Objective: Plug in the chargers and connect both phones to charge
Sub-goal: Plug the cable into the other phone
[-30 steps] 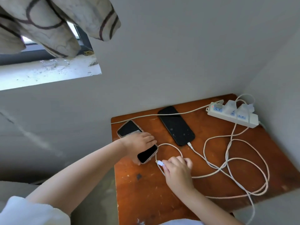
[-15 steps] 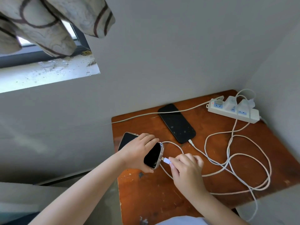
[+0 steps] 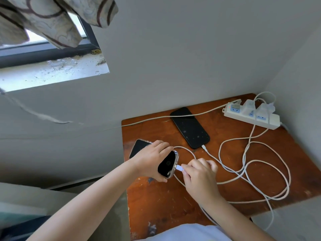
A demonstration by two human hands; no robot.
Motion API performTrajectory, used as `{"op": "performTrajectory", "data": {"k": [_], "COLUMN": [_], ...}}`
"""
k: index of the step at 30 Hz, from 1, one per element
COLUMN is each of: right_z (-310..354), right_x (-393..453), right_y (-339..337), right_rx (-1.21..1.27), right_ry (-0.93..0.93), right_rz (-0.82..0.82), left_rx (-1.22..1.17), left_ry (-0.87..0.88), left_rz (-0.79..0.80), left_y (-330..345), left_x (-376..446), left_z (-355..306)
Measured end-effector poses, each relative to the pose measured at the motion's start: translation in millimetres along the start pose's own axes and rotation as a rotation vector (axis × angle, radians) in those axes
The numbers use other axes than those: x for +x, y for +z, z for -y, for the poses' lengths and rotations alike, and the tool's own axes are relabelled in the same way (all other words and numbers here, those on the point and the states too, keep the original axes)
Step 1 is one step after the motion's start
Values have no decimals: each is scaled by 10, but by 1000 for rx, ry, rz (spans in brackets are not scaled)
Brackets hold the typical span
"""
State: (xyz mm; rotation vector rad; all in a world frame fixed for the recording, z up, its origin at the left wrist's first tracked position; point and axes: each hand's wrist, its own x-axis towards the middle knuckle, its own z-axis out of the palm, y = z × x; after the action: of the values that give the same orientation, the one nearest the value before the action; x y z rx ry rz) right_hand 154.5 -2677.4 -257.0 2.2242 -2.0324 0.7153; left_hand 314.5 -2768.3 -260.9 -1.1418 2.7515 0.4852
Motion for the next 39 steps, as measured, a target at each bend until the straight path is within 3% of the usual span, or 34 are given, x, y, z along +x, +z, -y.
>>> {"op": "performTrajectory", "data": {"k": [14,26,33,39], "right_z": [-107,-75,-206,-136], "right_x": [21,-52,-49,-142], "right_y": [102,152,175,259], "right_rx": [64,79,78,139], "right_ry": [67,91,-38,65], "right_rz": [46,-23,4,-8], "left_rx": [6,12,66,90], "left_ry": [-17,-23,-5,13], "left_rz": [33,17,58,58], "left_y": [28,42,73,52], "left_x": [104,103,101,117], "left_z": [-87,-108,-132,-142]}}
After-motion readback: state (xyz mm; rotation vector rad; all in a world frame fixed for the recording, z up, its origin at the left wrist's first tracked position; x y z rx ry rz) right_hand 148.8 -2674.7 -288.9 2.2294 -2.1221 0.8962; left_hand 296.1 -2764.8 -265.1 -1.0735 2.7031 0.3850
